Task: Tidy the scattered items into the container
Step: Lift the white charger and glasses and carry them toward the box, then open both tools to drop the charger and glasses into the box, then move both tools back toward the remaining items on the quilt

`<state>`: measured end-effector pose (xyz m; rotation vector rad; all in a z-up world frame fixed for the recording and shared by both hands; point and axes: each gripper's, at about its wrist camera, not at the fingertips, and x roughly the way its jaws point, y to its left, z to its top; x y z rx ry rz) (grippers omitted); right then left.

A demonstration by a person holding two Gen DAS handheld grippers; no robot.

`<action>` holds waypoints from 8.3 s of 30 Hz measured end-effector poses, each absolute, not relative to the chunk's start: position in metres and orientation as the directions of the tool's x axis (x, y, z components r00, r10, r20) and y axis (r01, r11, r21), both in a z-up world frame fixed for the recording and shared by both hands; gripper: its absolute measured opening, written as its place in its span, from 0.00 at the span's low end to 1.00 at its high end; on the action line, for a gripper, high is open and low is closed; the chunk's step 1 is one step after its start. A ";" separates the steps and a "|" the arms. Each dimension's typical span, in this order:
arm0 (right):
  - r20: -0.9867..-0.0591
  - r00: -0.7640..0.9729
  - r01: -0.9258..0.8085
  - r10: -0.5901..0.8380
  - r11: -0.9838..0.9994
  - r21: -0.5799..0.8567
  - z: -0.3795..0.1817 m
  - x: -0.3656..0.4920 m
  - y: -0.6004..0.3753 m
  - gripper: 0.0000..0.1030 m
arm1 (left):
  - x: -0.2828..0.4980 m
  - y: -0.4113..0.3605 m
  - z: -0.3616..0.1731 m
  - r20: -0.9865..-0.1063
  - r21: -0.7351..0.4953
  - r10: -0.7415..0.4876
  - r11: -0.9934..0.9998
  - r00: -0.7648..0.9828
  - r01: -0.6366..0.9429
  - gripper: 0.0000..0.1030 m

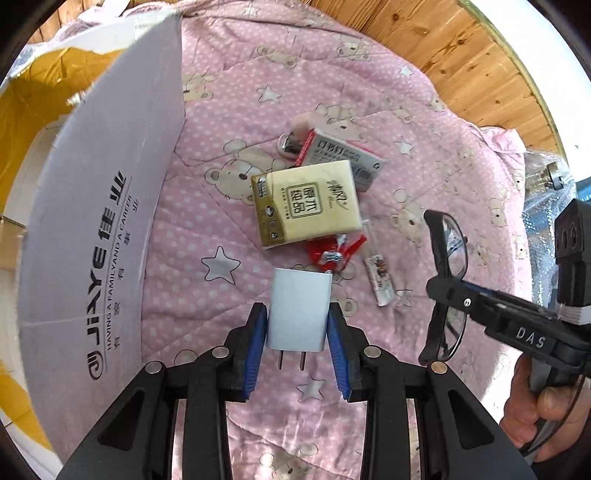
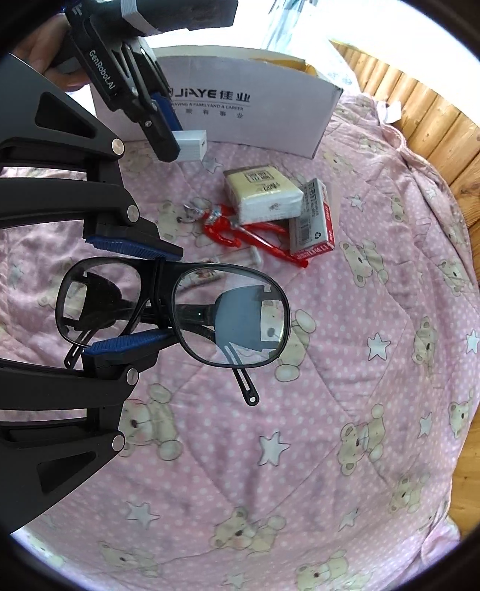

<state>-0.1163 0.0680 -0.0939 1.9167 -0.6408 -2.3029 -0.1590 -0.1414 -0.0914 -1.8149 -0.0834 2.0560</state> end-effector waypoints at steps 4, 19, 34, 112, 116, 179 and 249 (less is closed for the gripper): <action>-0.918 -0.232 -0.195 -0.321 -0.909 0.367 -0.082 -0.108 0.063 0.38 | -0.152 -0.148 -0.078 -0.936 -0.304 0.339 -0.915 -0.096 -0.264 0.33; -0.888 -0.277 -0.184 -0.367 -0.887 0.424 -0.056 -0.080 0.037 0.38 | -0.128 -0.161 -0.033 -0.917 -0.298 0.360 -0.904 -0.171 -0.307 0.33; -0.871 -0.300 -0.119 -0.389 -0.891 0.438 -0.027 -0.064 0.003 0.38 | -0.102 -0.184 0.003 -0.886 -0.315 0.393 -0.900 -0.246 -0.302 0.33; -0.892 -0.243 0.325 -0.382 -0.898 0.297 0.049 -0.154 -0.232 0.38 | -0.121 -0.379 0.006 -0.837 -0.449 0.395 -0.891 -0.378 0.064 0.33; -0.897 -0.229 0.329 -0.379 -0.897 0.296 0.042 -0.164 -0.238 0.38 | -0.125 -0.381 0.000 -0.843 -0.449 0.395 -0.891 -0.365 0.073 0.33; -0.866 -0.169 0.229 -0.472 -0.873 0.431 -0.003 -0.189 -0.218 0.43 | -0.150 -0.381 -0.047 -0.872 -0.457 0.415 -0.881 -0.260 0.126 0.36; -0.779 -0.397 -0.091 -0.485 -0.824 0.560 -0.006 -0.066 -0.032 0.44 | -0.103 -0.214 0.022 -0.916 -0.286 0.336 -0.930 -0.220 -0.230 0.36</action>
